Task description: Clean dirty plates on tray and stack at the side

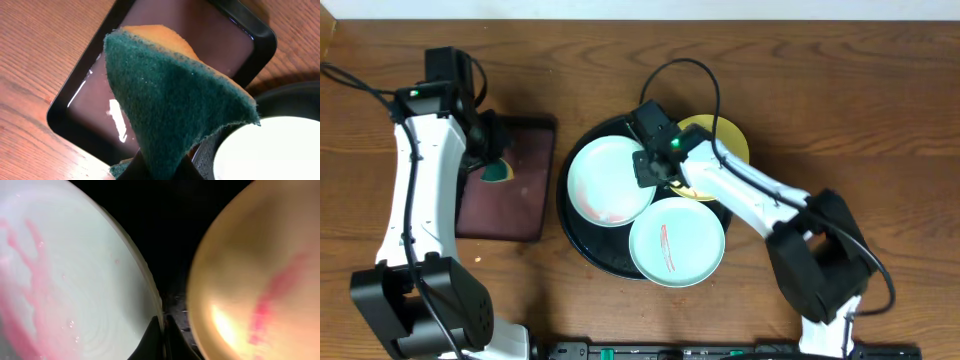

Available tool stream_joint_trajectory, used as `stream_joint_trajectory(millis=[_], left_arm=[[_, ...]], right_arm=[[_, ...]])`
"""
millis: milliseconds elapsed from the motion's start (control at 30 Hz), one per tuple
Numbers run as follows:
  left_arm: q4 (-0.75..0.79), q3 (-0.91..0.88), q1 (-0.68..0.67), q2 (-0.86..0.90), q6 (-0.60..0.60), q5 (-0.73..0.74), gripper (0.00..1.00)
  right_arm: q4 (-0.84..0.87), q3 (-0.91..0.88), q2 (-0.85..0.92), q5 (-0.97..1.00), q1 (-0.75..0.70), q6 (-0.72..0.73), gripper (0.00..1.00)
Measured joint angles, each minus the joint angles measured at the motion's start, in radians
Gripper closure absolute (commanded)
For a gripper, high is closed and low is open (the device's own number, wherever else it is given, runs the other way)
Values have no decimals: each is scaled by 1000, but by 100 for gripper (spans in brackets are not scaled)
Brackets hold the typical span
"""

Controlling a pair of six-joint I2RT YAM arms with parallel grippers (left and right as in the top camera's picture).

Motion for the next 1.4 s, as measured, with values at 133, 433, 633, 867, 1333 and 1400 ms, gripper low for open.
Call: stream_joint_trajectory(millis=[133, 433, 633, 867, 1333, 1400], left_arm=[[0, 0, 3, 0, 0, 5, 93], [1, 0, 3, 0, 0, 19, 93], [9, 0, 3, 0, 0, 19, 93], [11, 0, 3, 0, 0, 19, 93], [12, 0, 3, 0, 0, 19, 93], [12, 0, 3, 0, 0, 19, 92]], right_arm=[[13, 0, -60, 221, 55, -47, 99], [92, 0, -84, 672, 183, -178, 99], [185, 0, -84, 933, 283, -278, 99], [248, 0, -84, 1165, 344, -385, 99], [249, 0, -84, 1058, 337, -447, 99], [239, 0, -86, 981, 321, -444, 99]])
